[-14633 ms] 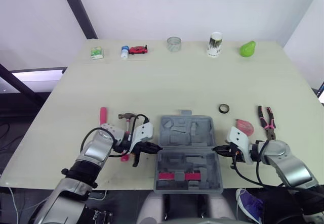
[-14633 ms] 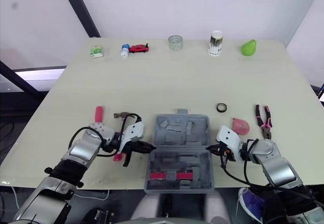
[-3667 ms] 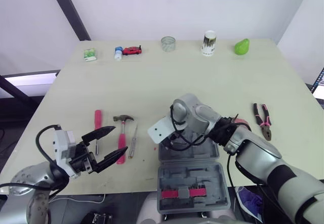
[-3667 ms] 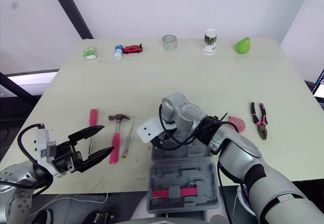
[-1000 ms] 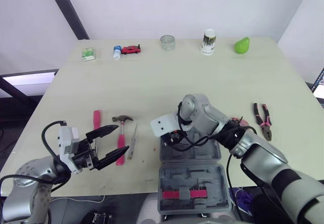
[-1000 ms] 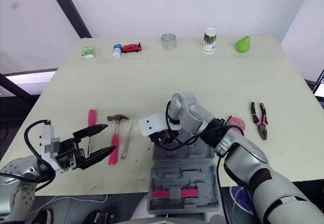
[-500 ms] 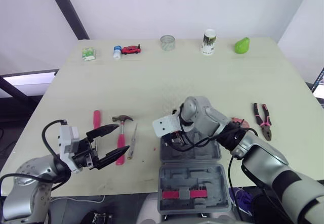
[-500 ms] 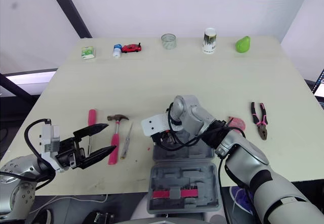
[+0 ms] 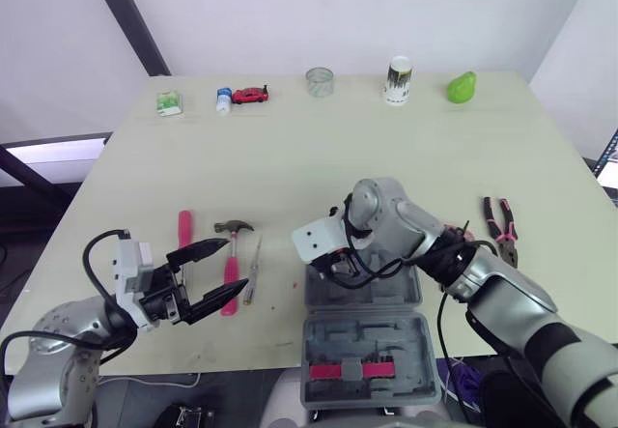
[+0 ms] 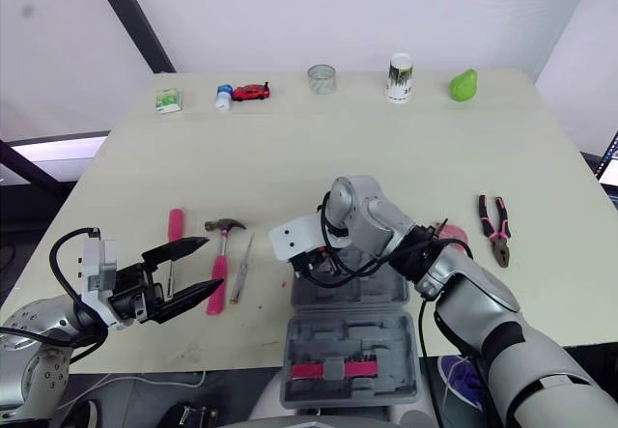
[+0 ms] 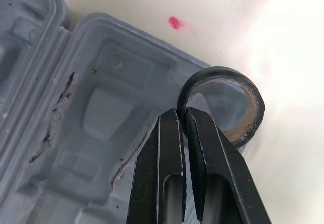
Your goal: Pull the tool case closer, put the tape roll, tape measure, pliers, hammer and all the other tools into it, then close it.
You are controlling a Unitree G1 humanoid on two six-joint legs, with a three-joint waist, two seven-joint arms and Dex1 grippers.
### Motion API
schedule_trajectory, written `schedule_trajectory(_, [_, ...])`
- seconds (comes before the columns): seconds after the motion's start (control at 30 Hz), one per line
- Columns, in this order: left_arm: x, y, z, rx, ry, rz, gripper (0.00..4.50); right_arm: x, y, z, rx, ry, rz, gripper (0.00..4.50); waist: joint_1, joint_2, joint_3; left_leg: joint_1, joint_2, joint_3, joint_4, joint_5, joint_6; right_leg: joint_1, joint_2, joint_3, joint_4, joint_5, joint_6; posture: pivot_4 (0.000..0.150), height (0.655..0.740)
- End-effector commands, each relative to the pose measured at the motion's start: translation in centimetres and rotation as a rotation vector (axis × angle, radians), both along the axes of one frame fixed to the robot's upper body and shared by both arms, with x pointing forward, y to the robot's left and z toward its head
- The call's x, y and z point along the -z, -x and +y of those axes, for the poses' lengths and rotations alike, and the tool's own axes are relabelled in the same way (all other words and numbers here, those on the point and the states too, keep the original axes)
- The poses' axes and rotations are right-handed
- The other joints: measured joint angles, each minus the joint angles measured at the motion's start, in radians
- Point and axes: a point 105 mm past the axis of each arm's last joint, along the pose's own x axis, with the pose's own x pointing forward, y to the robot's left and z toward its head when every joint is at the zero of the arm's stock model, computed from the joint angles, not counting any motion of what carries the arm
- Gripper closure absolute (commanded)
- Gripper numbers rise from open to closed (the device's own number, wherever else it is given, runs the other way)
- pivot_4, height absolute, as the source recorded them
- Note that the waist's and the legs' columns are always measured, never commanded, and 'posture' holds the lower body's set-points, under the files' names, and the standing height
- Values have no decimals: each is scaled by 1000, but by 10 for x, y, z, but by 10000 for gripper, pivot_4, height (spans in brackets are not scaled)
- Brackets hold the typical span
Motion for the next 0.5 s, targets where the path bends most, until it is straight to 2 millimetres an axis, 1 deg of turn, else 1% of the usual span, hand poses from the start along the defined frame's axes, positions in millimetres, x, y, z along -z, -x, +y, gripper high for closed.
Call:
schedule_trajectory(0.03, [-4, -1, 1, 1, -9, -18, 0, -9, 1, 7, -26, -25, -37, 43968, 0, 0, 0, 0, 0, 0, 0, 0, 0, 0, 0, 0, 0, 0, 0, 1500, 7400])
schedule_trajectory(0.5, [-6, -1, -1, 1, -8, -19, 0, -5, -1, 6, -35, -4, -59, 43968, 0, 0, 0, 0, 0, 0, 0, 0, 0, 0, 4, 0, 0, 0, 0, 1500, 7400])
